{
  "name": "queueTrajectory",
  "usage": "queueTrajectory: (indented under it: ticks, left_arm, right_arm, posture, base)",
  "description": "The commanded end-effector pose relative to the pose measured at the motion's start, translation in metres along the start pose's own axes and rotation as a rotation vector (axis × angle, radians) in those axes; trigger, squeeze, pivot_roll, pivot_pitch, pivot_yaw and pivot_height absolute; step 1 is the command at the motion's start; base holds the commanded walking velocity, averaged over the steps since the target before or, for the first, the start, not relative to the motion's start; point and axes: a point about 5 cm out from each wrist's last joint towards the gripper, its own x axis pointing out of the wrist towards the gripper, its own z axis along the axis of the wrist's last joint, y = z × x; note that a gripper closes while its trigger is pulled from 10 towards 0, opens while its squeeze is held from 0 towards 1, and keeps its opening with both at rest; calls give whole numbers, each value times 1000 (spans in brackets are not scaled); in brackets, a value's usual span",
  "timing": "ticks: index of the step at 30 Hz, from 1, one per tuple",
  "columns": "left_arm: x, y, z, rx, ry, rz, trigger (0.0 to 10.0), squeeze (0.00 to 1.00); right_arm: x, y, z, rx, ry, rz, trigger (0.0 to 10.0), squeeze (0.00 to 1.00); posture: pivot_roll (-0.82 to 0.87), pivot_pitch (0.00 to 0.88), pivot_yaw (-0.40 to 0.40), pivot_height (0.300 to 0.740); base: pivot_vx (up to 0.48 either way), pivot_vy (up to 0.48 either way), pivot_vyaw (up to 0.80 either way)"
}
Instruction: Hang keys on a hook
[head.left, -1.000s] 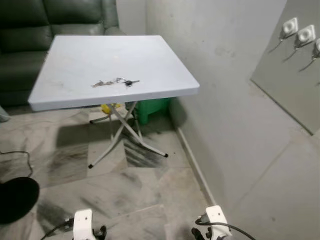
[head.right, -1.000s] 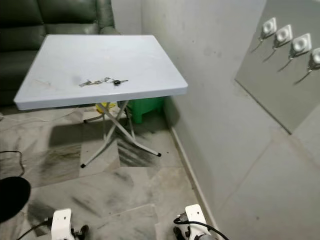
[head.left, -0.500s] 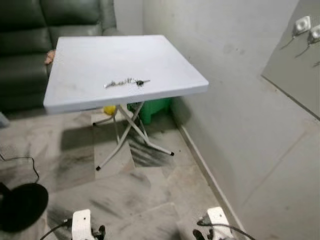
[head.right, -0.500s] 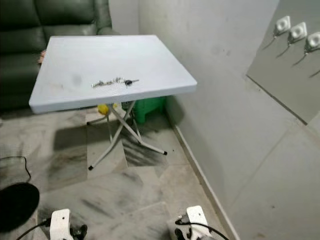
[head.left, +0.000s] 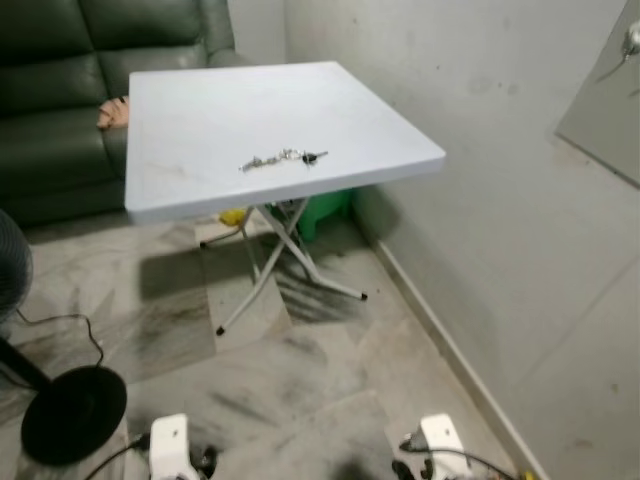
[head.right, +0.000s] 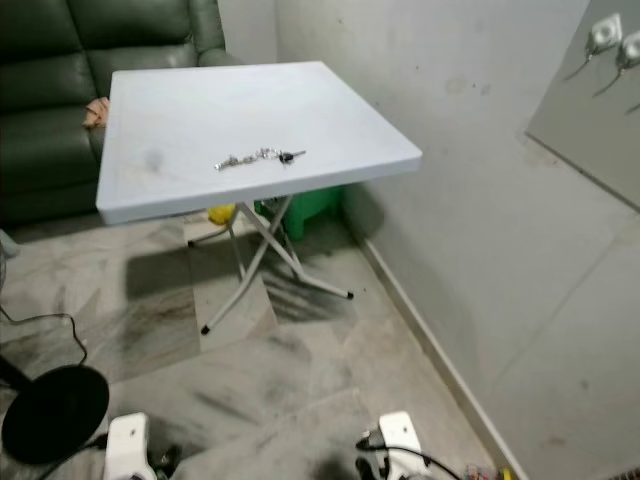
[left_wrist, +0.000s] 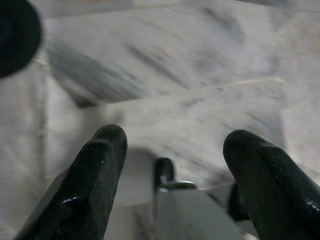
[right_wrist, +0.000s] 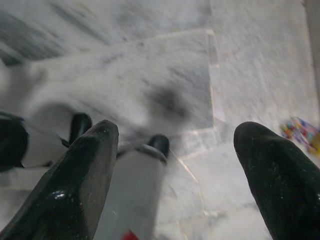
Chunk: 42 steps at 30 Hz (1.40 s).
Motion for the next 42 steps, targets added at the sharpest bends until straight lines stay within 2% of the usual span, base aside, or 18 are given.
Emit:
queueTrajectory:
  ticks: [1, 10, 11, 12, 26, 31, 32, 37, 41, 42]
  left_arm:
    - [0, 4, 2, 1, -6, 14, 10000, 0]
    - [0, 4, 2, -4, -11, 10, 10000, 0]
    - [0, 4, 2, -6, -14, 10, 10000, 0]
    - [0, 4, 2, -10, -17, 10, 10000, 0]
    - [-1, 6, -1, -16, -11, 21, 10000, 0]
    - [-1, 6, 4, -5, -39, 16, 10000, 0]
    - [0, 6, 5, -2, -44, 16, 10000, 0]
    - [0, 8, 13, 12, -82, 24, 10000, 0]
    - [1, 10, 20, -19, -111, 28, 10000, 0]
    - [1, 11, 23, -5, -133, 25, 10000, 0]
  right_arm:
    - [1, -2, 5, 0, -14, -13, 10000, 0]
    - [1, -4, 10, -5, -26, -2, 10000, 0]
    - [1, -5, 10, -5, -28, -3, 10000, 153]
    - [1, -6, 11, -6, -31, -5, 10000, 1000]
    - [0, -11, 13, -13, -32, -13, 10000, 1000]
    - [0, -9, 13, -33, -39, -14, 10000, 1000]
    - [0, -8, 14, -23, -46, -7, 10000, 0]
    - [0, -9, 18, -35, -66, -9, 10000, 0]
    - [1, -8, 22, -26, -78, -13, 10000, 0]
    - [2, -6, 28, -28, -110, -13, 10000, 0]
  posture:
    - [-83, 0, -33, 740]
    - [-80, 0, -42, 740]
    - [-80, 0, -44, 740]
    - [-79, 0, -46, 740]
    - [-76, 0, -51, 740]
    - [-76, 0, -46, 740]
    - [-76, 0, -46, 740]
    - [-75, 0, -44, 740]
    - [-80, 0, -39, 740]
    - [-78, 0, -37, 740]
  base:
    - [0, 0, 0]
    - [0, 0, 0]
    - [0, 0, 0]
    - [0, 0, 0]
    - [0, 0, 0]
    - [0, 0, 0]
    - [0, 0, 0]
    - [0, 0, 0]
    - [0, 0, 0]
    - [0, 0, 0]
